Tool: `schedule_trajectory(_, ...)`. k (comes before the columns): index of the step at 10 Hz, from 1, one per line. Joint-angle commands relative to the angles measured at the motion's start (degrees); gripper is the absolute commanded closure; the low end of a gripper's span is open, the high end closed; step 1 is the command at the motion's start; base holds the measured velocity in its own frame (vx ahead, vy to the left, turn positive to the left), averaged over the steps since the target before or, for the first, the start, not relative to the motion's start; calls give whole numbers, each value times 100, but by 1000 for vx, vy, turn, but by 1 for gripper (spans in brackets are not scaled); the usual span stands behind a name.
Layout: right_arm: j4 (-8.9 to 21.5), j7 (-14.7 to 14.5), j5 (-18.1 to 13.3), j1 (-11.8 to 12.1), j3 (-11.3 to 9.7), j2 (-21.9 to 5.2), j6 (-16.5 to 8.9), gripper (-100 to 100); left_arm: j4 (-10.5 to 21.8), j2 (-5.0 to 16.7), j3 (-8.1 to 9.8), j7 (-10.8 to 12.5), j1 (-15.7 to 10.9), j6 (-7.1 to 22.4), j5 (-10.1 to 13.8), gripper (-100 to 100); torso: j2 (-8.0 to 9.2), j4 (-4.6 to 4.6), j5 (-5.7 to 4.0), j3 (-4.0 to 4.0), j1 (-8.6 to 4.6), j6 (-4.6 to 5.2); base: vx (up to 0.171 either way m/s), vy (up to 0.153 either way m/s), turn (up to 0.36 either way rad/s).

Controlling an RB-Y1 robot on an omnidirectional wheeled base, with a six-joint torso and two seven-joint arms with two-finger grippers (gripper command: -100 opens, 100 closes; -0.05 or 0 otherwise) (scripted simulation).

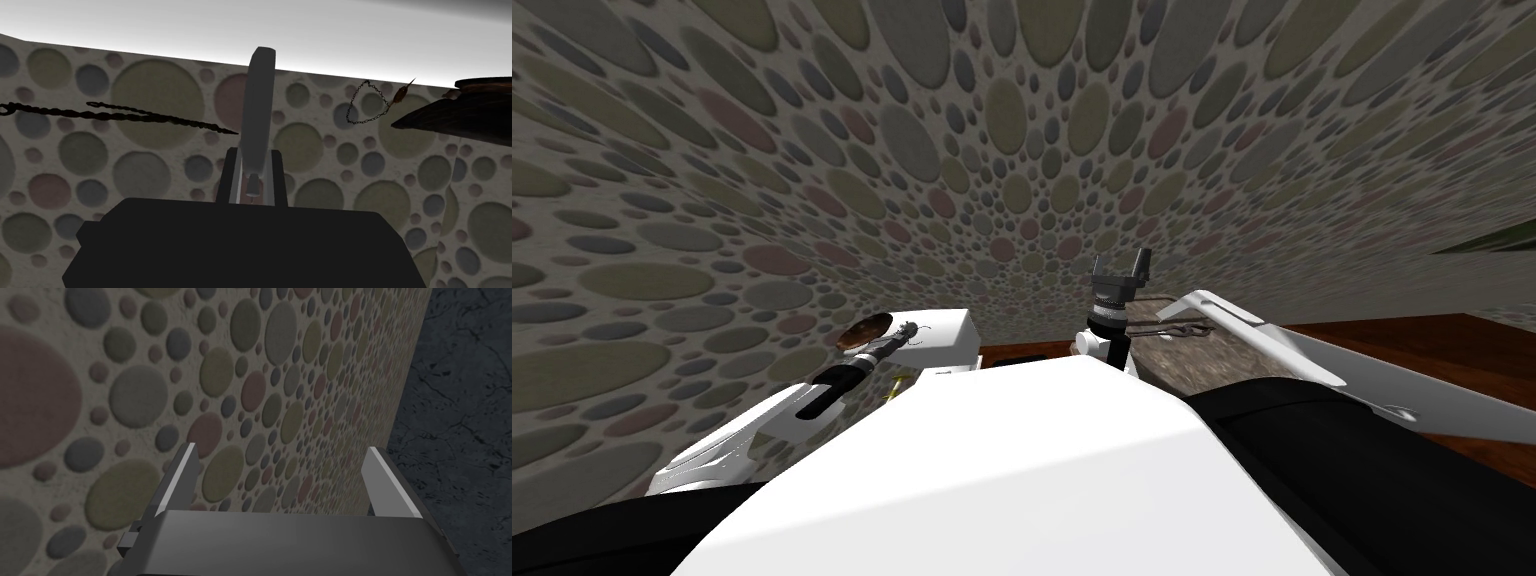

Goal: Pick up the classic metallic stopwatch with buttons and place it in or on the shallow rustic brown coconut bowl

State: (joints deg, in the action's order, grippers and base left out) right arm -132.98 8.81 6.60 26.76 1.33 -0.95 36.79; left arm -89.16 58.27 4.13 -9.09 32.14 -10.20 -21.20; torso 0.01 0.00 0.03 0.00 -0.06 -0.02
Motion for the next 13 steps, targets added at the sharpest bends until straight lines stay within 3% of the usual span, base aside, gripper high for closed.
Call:
schedule_trajectory(1,0,0,0,0,0,0,0,0,0,0,0,0,0,0,0,100,0,0,0,0,0,0,0,0,0)
schedule_trajectory(3,0,0,0,0,0,0,0,0,0,0,-1,-1,0,0,0,100,0,0,0,0,0,-1,0,0,0)
schedule_trajectory(4,0,0,0,0,0,0,0,0,0,0,-1,-1,0,0,-1,0,0,0,-1,0,-1,-1,0,0,0)
schedule_trajectory(5,0,0,0,0,0,0,0,0,0,0,-1,-1,0,0,-1,100,0,0,-1,0,-1,-1,0,0,0)
schedule_trajectory(6,0,0,0,0,0,0,0,0,0,0,-1,-1,0,0,-1,0,0,0,-1,0,-1,-1,0,0,0)
schedule_trajectory(7,0,0,0,0,0,0,0,0,-68,203,38,107,16,-3,90,100,0,0,-1,0,-1,-1,29,20,-84)
schedule_trajectory(11,0,0,0,1,0,-1,0,0,-273,807,162,437,85,-4,350,100,-42,-6,-2,-23,13,11,85,58,-91)
schedule_trajectory(13,0,0,0,1,1,-1,0,0,-342,998,205,540,117,-3,426,100,-39,-7,0,-22,21,12,62,68,-49)
